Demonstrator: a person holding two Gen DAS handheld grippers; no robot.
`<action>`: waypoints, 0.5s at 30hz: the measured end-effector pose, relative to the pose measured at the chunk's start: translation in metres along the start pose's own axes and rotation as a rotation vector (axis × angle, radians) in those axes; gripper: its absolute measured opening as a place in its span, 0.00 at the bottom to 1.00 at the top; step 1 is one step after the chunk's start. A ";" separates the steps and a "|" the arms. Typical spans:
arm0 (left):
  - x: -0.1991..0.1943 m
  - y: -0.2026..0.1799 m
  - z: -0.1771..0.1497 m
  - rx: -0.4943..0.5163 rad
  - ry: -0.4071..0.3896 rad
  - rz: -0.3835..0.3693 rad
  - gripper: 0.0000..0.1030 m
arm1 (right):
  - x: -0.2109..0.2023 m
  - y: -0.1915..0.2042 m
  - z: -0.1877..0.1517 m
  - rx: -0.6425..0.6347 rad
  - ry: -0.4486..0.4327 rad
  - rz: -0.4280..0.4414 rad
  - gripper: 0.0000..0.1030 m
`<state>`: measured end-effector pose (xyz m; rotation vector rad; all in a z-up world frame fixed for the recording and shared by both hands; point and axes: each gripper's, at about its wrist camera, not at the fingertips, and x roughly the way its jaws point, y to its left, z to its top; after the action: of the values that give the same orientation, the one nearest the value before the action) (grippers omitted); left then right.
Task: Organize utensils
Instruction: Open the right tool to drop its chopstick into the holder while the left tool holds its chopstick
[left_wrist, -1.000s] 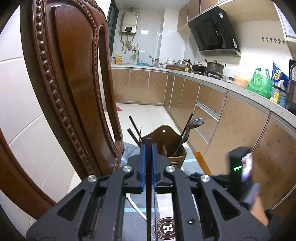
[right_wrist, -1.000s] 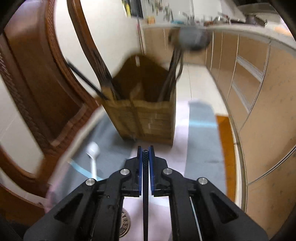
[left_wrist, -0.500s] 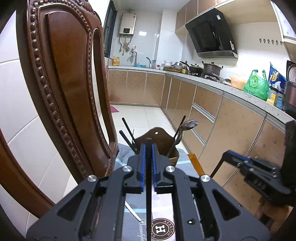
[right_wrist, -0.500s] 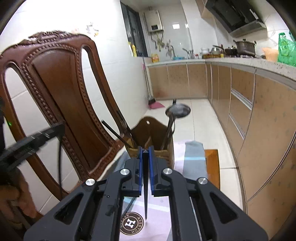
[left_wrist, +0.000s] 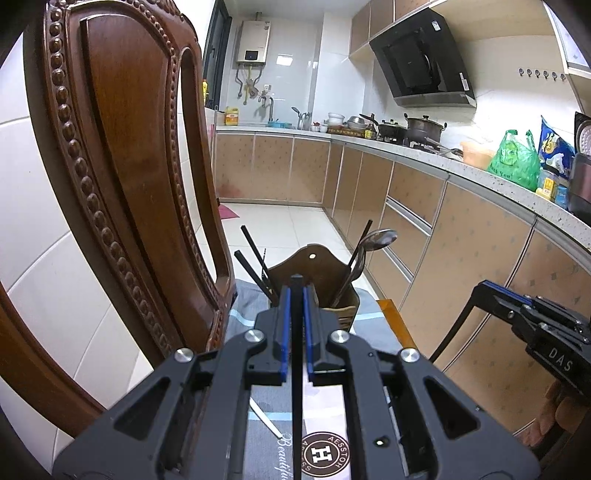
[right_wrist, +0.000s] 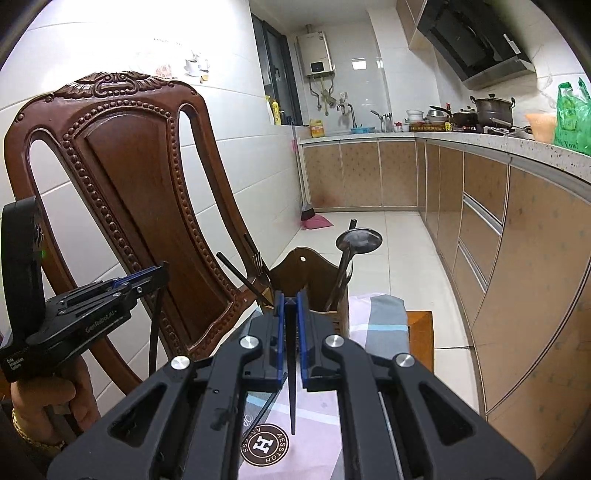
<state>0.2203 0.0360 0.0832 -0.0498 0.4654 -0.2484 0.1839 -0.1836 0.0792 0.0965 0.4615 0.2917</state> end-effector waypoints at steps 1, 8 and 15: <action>0.000 0.001 0.001 -0.002 0.000 0.000 0.06 | 0.000 0.000 0.000 0.003 0.000 0.001 0.07; -0.001 0.014 0.003 -0.032 -0.002 -0.012 0.06 | 0.014 0.012 0.028 -0.034 -0.030 0.001 0.07; 0.009 0.021 -0.001 -0.042 0.014 -0.014 0.06 | 0.053 0.013 0.093 -0.061 -0.132 -0.060 0.07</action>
<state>0.2327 0.0542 0.0761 -0.0921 0.4842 -0.2528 0.2680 -0.1583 0.1416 0.0426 0.3235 0.2389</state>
